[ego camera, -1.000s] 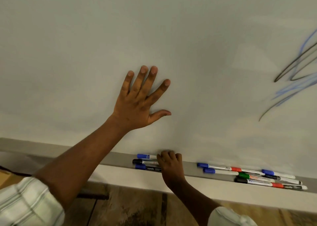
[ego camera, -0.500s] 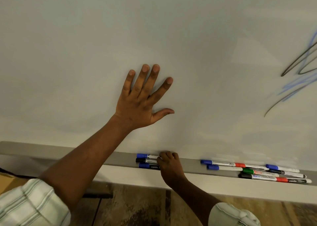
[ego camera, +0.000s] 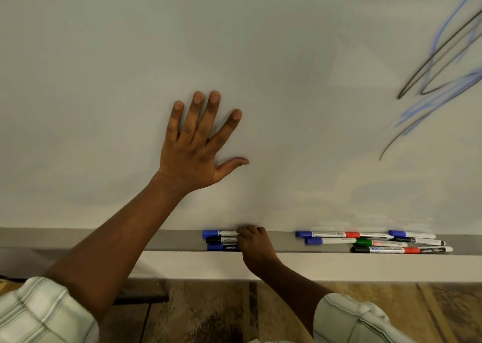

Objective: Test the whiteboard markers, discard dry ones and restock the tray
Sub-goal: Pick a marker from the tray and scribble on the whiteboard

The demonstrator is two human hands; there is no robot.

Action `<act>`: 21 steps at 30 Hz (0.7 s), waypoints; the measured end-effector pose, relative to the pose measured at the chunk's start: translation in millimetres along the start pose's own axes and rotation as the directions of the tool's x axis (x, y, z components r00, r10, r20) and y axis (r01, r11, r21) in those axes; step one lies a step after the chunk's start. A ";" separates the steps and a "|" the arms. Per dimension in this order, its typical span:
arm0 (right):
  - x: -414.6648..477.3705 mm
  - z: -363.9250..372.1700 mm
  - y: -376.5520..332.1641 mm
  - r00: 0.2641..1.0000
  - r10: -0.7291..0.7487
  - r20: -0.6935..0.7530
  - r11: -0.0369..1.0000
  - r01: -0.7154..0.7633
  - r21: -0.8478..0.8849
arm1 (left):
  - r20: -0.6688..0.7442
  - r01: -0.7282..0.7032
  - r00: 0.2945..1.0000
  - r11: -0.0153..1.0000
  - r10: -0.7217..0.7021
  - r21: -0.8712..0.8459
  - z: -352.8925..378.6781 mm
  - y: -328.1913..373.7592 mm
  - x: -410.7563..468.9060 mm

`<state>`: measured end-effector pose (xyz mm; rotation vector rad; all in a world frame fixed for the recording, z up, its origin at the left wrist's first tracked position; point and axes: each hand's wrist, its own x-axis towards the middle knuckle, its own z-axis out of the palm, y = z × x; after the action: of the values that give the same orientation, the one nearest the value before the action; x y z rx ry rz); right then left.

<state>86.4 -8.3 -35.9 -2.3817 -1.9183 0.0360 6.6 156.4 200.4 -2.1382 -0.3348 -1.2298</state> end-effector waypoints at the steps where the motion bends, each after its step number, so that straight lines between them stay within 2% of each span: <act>1: -0.3 -0.2 0.4 1.000 0.001 0.011 1.000 -0.002 0.015 | -0.001 0.000 1.000 1.000 0.000 0.001 -0.3 -0.5 -0.1; 4: -2.8 -2.8 2.9 1.000 0.020 0.021 0.998 -0.021 0.053 | -0.007 0.001 1.000 1.000 -0.001 0.002 -0.3 -0.4 -0.6; 9: -14.2 -8.1 18.5 0.994 0.084 -0.073 0.992 -0.077 0.100 | -0.014 -0.006 1.000 1.000 0.006 0.009 -0.9 -0.7 -0.7; 11: -23.7 -14.1 30.6 0.980 0.160 -0.121 0.981 -0.145 0.125 | -0.016 -0.010 1.000 1.000 0.010 0.008 -1.0 -1.3 -1.0; 15: -58.4 -30.7 73.7 0.890 0.401 -0.215 0.914 -0.373 0.159 | -0.035 -0.011 0.999 1.000 0.011 0.013 -0.7 -0.7 -1.3; 19: -105.3 -35.3 128.6 0.772 0.626 -0.110 0.780 -0.616 0.113 | -0.055 -0.017 0.998 1.000 0.018 0.008 -2.5 -1.1 -0.5; 21: -122.0 -35.7 147.4 0.743 0.665 -0.073 0.746 -0.664 0.049 | -0.063 -0.019 0.998 1.000 0.019 0.001 -3.7 -1.2 0.7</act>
<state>206.4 -160.3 -16.1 -2.8578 -0.9212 -0.0039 3.8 154.9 202.8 -2.0928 -0.2869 -1.2832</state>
